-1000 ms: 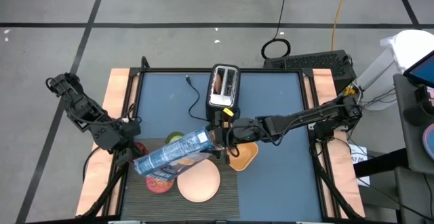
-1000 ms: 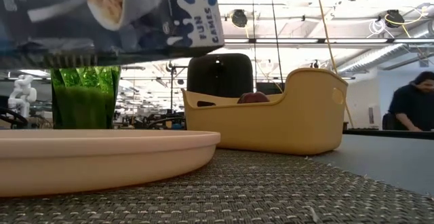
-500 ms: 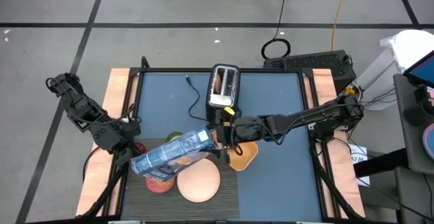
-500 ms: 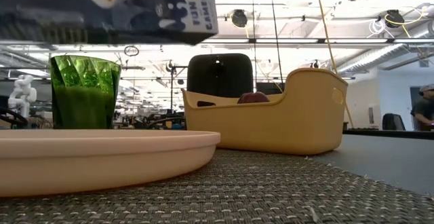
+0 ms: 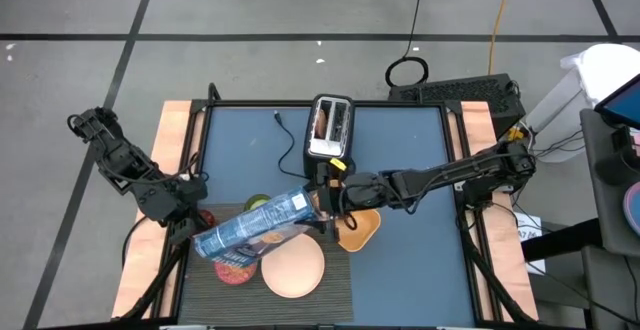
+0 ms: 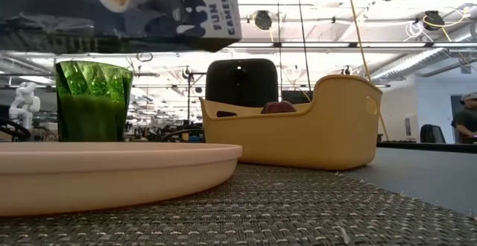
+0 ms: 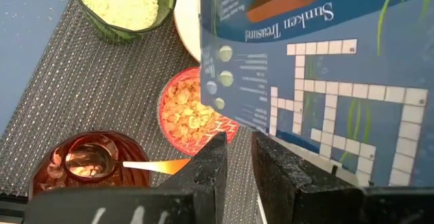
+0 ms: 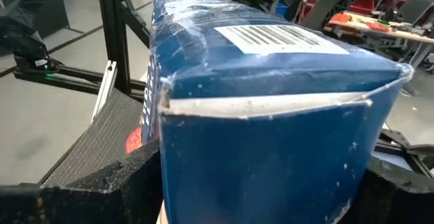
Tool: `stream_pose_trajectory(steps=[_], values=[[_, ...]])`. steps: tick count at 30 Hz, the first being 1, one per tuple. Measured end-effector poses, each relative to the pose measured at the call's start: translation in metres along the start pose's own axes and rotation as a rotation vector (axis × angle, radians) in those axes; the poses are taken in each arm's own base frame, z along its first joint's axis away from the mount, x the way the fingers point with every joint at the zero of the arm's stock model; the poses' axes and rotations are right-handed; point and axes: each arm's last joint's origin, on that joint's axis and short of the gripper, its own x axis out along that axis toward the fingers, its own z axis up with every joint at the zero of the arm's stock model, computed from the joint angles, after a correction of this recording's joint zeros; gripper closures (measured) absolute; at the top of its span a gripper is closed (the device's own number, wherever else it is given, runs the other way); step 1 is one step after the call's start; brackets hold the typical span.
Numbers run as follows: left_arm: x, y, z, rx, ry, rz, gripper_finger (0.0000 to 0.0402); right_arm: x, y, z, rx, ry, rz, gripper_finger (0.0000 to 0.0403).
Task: Arrange a breakfast setting
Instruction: Pour the cereal from the blue cereal box into the red bowl
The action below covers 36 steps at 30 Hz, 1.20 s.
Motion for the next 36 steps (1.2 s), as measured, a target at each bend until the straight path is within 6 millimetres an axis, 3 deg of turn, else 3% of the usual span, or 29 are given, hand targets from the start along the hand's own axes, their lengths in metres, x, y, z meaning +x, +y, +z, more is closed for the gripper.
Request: stream_pose_trajectory(steps=[12, 18, 36], values=[[-0.0001, 0.0000, 0.0000, 0.011, 0.000, 0.000, 0.0330, -0.0032, -0.0006, 0.0040, 0.003, -0.017, -0.002, 0.0090], [0.0000, 0.0000, 0.0000, 0.011, 0.000, 0.000, 0.0330, 0.0012, 0.0008, -0.0042, 0.001, 0.033, 0.004, 0.0090], [0.0000, 0.0000, 0.0000, 0.011, 0.000, 0.000, 0.0330, -0.0034, -0.0005, 0.0042, 0.002, -0.016, -0.002, 0.0090]])
